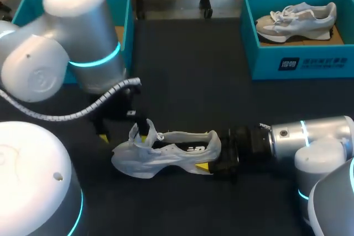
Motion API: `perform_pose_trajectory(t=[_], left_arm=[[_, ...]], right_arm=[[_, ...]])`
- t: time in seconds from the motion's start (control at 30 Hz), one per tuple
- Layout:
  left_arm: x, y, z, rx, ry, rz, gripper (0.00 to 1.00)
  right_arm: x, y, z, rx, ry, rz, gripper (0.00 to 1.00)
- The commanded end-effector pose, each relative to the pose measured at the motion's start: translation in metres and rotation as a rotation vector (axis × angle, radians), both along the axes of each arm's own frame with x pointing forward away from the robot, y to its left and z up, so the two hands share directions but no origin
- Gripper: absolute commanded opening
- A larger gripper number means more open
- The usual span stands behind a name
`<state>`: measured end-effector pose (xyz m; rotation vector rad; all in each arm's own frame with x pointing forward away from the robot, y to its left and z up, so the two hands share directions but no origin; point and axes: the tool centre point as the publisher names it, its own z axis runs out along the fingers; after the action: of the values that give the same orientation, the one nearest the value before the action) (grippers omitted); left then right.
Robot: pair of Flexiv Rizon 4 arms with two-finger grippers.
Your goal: Take the shoe out of the shoebox, open the shoe tongue, remove and reinsert the insole, then place the shoe into the shoebox
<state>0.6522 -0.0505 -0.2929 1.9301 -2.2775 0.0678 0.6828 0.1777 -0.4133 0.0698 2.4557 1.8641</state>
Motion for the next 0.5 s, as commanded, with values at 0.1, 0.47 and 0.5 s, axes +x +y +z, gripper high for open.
perform_pose_trajectory(t=[0.1, 0.47, 0.5], left_arm=[[0.0, -0.003, 0.059, -0.133, -0.076, -0.128, 1.0], [-0.006, -0.034, 0.089, -0.103, -0.169, -0.668, 0.0], [-0.009, -0.036, 0.091, -0.103, -0.174, -0.741, 0.0]], right_arm=[[0.0, 0.001, 0.001, -0.004, 0.0, 0.0, 0.0], [0.0, 0.001, 0.001, -0.004, 0.0, 0.0, 0.0], [0.0, 0.001, 0.001, -0.004, 0.0, 0.0, 0.0]])
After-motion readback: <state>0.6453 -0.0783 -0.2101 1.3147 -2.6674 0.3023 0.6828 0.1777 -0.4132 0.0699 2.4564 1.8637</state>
